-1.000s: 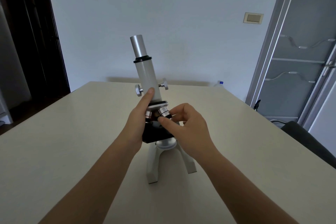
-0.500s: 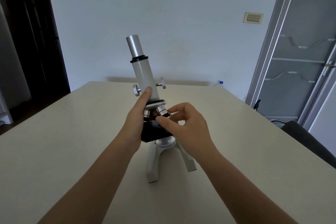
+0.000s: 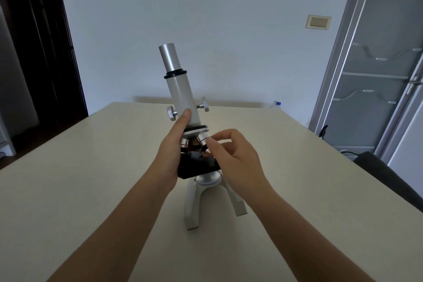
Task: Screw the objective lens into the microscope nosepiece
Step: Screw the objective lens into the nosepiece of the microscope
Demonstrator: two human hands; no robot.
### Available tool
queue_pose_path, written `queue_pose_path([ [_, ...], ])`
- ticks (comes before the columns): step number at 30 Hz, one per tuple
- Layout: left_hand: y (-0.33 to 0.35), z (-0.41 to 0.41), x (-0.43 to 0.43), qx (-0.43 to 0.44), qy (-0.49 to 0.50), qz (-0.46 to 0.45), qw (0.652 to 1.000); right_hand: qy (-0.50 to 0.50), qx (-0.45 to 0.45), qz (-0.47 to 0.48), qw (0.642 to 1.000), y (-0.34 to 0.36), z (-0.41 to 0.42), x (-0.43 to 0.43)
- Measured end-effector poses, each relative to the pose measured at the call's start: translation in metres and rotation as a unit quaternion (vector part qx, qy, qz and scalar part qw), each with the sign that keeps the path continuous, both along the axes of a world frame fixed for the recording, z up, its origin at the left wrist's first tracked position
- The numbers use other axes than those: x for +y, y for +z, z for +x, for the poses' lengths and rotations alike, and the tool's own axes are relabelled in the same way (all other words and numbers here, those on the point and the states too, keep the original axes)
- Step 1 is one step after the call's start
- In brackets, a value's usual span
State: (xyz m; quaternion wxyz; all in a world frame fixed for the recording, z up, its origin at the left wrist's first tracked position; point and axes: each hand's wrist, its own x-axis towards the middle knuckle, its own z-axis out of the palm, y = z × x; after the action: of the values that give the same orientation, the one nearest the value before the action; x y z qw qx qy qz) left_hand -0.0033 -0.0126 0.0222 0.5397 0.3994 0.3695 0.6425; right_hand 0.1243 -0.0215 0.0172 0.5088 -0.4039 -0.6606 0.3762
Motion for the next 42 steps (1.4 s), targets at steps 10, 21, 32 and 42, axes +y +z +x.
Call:
queue_pose_path([
  [10,0.0013,0.0034,-0.0009,-0.01,-0.001,0.006,1.0,-0.025,-0.014,0.023,0.999,-0.0016,0.0,0.0026],
  [21,0.0006,0.0007,-0.0009,-0.008,-0.012,0.007,1.0,-0.017,-0.017,0.023,0.999,-0.0017,0.0006,0.0031],
  [32,0.0,0.0006,-0.0005,-0.003,-0.007,0.001,1.0,-0.018,-0.009,0.035,0.999,-0.0029,0.0006,0.0035],
  [42,0.0011,0.0012,-0.0013,-0.02,-0.019,0.001,1.0,-0.024,-0.032,0.045,0.998,-0.0017,0.0007,0.0026],
])
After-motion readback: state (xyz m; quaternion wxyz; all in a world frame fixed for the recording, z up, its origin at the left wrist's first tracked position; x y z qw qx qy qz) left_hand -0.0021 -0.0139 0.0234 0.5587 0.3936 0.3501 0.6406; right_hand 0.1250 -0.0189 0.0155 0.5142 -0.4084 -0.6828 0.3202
